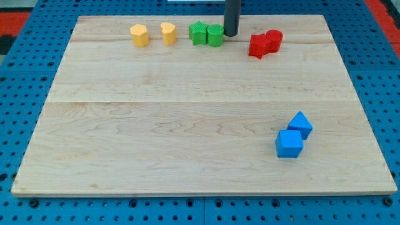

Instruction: Push the red star into the blue triangle

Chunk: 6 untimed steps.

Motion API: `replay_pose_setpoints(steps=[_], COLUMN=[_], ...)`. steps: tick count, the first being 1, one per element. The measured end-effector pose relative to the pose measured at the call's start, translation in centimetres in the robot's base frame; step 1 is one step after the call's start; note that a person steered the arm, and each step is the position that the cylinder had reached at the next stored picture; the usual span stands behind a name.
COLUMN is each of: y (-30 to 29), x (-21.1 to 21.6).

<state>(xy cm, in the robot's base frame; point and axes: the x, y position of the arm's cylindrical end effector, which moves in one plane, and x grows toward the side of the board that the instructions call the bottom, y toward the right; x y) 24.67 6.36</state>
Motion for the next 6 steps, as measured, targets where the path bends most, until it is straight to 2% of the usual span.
replay_pose_setpoints(steps=[3, 4, 5, 6], y=[0.3, 2.6, 5.0, 5.6], x=[-0.1, -0.6, 1.4, 5.1])
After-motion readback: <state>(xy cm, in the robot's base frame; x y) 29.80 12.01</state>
